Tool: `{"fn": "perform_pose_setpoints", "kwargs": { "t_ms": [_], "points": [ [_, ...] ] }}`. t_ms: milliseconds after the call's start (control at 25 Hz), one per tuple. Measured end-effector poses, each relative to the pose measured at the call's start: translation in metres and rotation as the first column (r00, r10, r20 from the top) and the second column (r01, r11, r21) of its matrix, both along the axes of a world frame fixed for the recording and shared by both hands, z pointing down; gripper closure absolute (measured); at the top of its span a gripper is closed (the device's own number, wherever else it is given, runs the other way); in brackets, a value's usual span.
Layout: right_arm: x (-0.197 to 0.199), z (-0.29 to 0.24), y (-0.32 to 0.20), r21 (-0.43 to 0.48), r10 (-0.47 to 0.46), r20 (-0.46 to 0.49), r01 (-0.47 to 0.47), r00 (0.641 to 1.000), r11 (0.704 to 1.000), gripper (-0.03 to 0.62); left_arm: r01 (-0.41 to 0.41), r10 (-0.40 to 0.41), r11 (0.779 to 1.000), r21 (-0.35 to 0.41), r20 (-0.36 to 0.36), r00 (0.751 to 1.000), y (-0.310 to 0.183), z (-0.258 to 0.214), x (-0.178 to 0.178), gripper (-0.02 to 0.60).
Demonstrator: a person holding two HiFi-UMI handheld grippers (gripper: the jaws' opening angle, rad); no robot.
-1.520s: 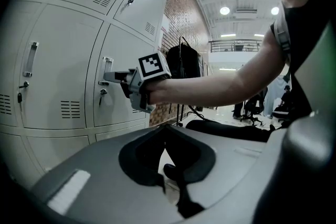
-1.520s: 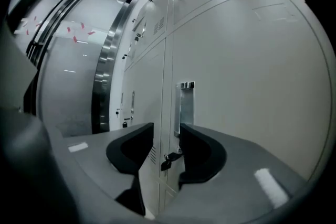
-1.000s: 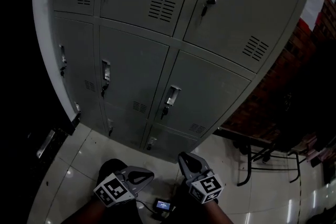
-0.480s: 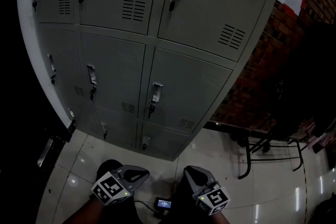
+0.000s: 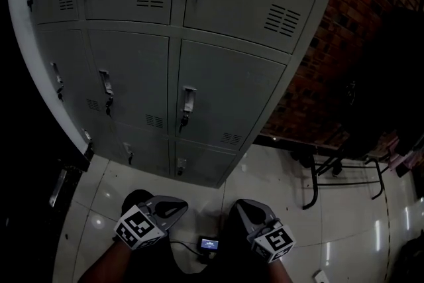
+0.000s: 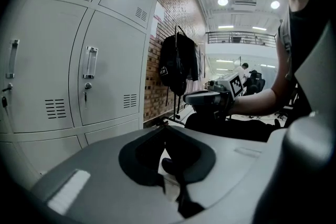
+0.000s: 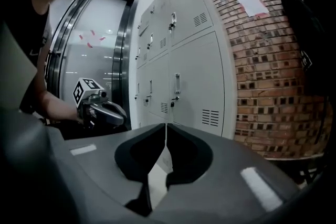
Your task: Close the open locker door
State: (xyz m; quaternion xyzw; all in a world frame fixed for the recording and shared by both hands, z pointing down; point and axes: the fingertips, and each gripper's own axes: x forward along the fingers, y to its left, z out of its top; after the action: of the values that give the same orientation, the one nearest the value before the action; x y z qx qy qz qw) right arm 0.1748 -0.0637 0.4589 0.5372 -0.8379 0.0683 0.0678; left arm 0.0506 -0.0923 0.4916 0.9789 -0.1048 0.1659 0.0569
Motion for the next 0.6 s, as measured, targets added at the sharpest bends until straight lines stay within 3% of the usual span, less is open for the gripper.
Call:
{"fn": "perform_pose_setpoints", "kwargs": {
  "t_ms": [240,600],
  "points": [
    [0.0033,-0.0041,0.0042,0.014,-0.002,0.048,0.001,0.999,1.000,0.583,0.005,-0.005,1.000,-0.005,0.003,1.000,0.0014,0.0009,-0.0021,0.569],
    [-0.0029,-0.0036,0.0081,-0.006,-0.007,0.017,0.007,1.000,1.000,0.592,0.008,-0.008,1.000,-0.003,0.006,1.000,0.0035,-0.0025,-0.0044,0.569]
  ]
}}
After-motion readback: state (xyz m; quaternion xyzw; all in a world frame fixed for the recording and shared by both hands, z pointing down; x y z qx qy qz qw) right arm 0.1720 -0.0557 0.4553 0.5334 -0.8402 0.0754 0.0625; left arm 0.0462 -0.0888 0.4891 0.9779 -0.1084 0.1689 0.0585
